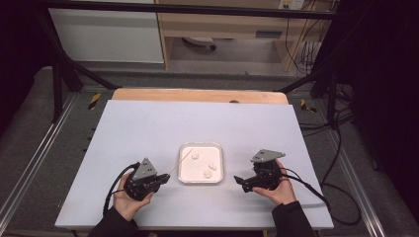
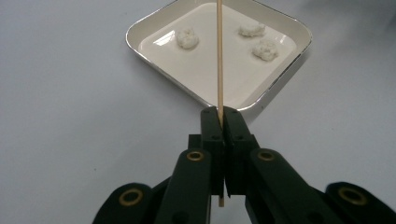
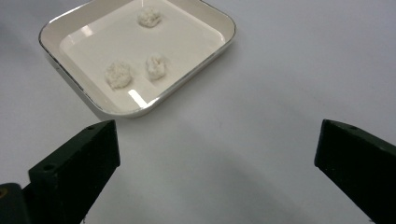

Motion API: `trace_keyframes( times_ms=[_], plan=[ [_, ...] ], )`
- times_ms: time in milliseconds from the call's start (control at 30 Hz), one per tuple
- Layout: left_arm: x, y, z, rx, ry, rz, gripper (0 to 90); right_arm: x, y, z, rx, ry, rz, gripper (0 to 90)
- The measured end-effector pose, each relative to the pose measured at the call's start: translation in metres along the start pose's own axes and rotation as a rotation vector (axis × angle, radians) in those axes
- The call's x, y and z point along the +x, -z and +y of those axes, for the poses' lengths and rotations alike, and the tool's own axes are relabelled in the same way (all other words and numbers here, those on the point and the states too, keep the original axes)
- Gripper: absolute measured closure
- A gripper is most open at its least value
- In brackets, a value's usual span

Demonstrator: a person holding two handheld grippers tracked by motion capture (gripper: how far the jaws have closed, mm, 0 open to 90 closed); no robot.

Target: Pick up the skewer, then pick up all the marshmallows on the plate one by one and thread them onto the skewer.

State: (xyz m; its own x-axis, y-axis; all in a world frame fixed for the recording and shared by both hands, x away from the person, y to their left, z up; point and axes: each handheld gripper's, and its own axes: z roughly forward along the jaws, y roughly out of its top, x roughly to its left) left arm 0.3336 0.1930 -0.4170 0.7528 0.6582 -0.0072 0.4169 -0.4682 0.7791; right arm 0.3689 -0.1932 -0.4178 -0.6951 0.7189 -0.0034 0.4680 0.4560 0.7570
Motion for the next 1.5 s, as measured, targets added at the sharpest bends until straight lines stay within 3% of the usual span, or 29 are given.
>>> trace_keyframes(
  times_ms=[633,1067,1200,1400,1500],
  plan=[
    [0.013,0.019,-0.024,-0.063,0.066,0.001,88.8,0.027,-0.036,0.054,-0.047,-0.042,0.056,0.8],
    [0.014,0.018,-0.026,-0.066,0.07,-0.002,88.7,0.039,-0.078,0.086,-0.028,-0.05,0.046,2.3],
    [0.014,0.017,-0.026,-0.067,0.075,0.001,88.7,0.044,-0.09,0.094,-0.017,-0.046,0.044,5.3],
    [0.015,0.017,-0.027,-0.068,0.08,0.0,88.7,0.047,-0.108,0.102,-0.001,-0.024,0.064,17.9],
    [0.015,0.016,-0.027,-0.068,0.08,-0.004,88.7,0.046,-0.115,0.102,-0.01,-0.044,0.088,24.3]
  ],
)
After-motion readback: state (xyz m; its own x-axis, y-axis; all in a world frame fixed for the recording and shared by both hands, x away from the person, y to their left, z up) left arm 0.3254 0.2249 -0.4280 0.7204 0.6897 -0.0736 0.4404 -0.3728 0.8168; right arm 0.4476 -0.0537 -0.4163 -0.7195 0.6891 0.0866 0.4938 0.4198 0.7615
